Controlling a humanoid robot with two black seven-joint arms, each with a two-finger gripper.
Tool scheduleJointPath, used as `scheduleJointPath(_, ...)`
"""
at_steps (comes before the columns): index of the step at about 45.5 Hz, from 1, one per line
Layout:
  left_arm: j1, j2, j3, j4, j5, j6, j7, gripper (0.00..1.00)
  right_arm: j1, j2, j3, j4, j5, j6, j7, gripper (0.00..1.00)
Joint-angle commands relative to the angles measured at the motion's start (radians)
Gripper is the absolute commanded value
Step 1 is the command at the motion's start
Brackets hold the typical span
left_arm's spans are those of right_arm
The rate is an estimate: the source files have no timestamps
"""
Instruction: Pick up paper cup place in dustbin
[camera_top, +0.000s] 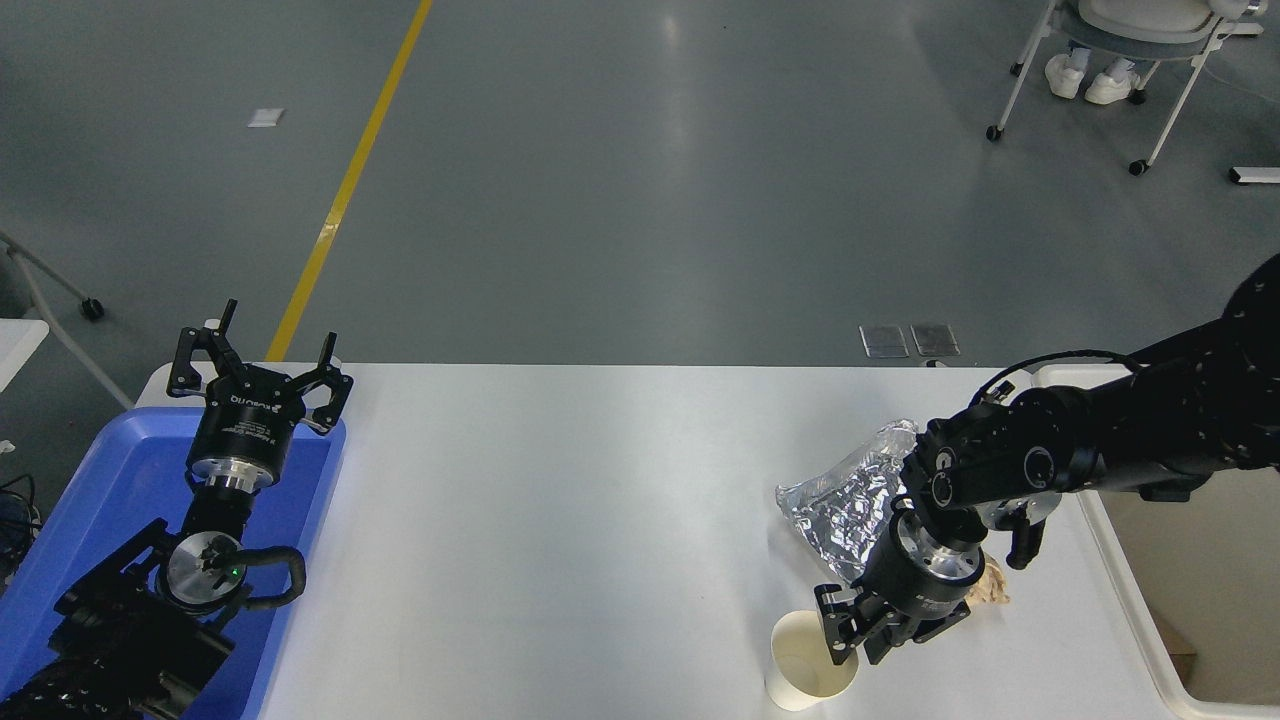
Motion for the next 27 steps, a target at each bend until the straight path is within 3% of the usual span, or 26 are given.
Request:
scheduleJointPath(1,0.000,0.000,0.000,0.000,0.000,0.001,0.000,1.00,-0.003,-0.002,0.000,-0.003,-0.007,0.005,0.010,0.00)
scheduleJointPath(11,0.000,0.000,0.001,0.000,0.000,0.001,0.000,1.00,0.051,-0.014,-0.006,0.005,0.009,0.046,0.010,0.00)
scheduleJointPath(27,0.000,0.000,0.001,0.000,0.000,0.001,0.000,1.00,0.376,-0.174,-0.058,0.106,0.077,0.177,-0.002,0.00)
